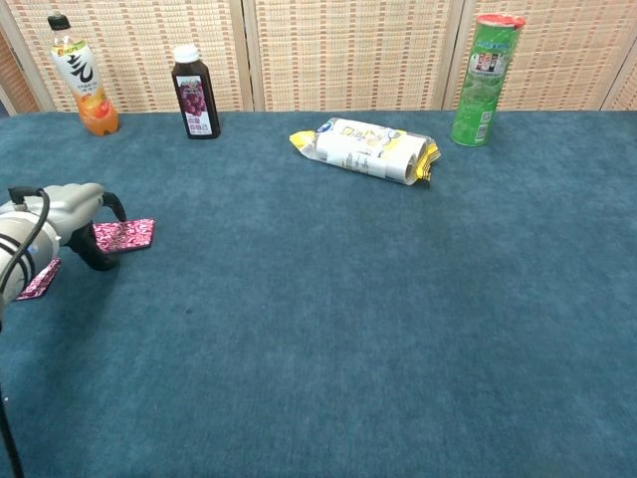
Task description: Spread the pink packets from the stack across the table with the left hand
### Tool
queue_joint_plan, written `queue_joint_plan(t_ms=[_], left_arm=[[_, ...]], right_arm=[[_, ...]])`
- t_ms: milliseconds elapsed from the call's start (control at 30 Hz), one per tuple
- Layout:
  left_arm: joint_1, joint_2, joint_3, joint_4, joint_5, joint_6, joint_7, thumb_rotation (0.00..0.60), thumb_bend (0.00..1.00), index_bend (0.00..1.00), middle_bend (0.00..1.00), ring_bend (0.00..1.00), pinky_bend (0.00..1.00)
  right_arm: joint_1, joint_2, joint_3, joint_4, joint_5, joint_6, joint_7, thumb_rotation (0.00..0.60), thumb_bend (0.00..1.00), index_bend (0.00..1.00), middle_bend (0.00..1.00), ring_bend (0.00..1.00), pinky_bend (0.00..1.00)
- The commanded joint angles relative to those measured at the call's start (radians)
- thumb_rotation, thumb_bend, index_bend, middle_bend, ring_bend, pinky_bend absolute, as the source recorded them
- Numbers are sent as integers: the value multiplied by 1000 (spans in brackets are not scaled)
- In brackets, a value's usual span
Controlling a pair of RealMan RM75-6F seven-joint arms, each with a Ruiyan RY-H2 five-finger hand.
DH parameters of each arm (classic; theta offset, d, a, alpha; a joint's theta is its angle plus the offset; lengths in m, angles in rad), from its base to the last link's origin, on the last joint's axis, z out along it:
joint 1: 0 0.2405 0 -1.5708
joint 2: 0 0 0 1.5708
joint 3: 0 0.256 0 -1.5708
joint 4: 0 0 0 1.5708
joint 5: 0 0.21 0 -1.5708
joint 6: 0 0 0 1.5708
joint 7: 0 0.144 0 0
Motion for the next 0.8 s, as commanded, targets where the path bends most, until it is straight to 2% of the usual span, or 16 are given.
queue_joint_plan(t_ms=[33, 267, 800], left_arm=[[-9, -9, -5, 15, -8, -7, 4, 600, 335, 244, 1000, 1000, 1000], [-30, -22, -20, 43, -31, -19, 13, 600, 334, 244, 1000, 1000, 1000], [-55, -6, -35, 24, -62, -20, 36, 600, 334, 244, 1000, 1000, 1000]], right_arm=[[1, 1, 0, -1, 1, -2, 0, 600, 434, 948, 782, 879, 1000], [1, 3, -1, -1, 0, -3, 4, 600, 433, 949, 782, 879, 1000], [4, 5, -7, -1, -4, -11, 0, 600, 433, 948, 782, 880, 1000]])
